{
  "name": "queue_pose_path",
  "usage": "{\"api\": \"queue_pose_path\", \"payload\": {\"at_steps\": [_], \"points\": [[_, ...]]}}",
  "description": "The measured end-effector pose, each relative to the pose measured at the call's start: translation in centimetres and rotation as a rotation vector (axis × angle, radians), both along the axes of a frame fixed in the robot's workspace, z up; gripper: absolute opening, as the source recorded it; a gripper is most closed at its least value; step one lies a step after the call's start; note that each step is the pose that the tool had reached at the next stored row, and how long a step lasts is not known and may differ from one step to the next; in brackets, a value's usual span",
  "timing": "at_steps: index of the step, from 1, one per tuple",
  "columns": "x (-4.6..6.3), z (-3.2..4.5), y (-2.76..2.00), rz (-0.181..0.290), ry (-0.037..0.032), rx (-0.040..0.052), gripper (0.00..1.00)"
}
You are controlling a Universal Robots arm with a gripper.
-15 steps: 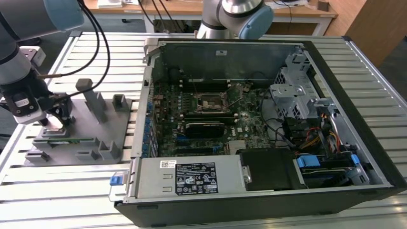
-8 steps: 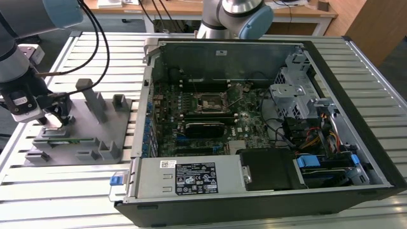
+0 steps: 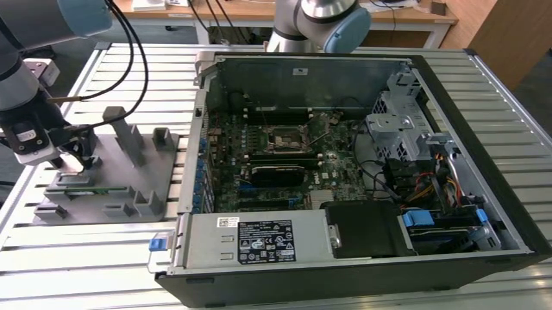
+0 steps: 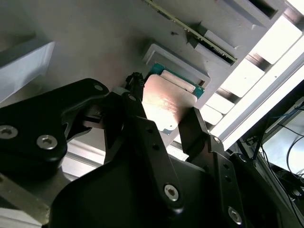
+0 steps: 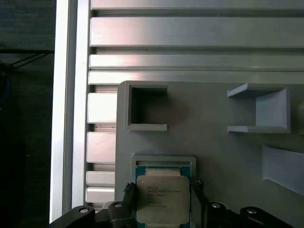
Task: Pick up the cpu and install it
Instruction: 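Pick up the cpu and move it towards the insertion slot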
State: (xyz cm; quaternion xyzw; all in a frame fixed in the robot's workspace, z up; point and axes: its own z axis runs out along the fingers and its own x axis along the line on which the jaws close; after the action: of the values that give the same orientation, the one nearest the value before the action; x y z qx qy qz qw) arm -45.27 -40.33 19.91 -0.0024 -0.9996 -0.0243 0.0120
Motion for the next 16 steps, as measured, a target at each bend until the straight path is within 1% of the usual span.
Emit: {"api": "queue_pose_path", "payload": {"at_steps": [8, 16], "points": [[0.0, 0.84, 0.01, 0.000, -0.0003, 0.0002, 0.54], [0.0, 1.24, 0.00, 0.000, -0.0003, 0.0002, 0.54]]}}
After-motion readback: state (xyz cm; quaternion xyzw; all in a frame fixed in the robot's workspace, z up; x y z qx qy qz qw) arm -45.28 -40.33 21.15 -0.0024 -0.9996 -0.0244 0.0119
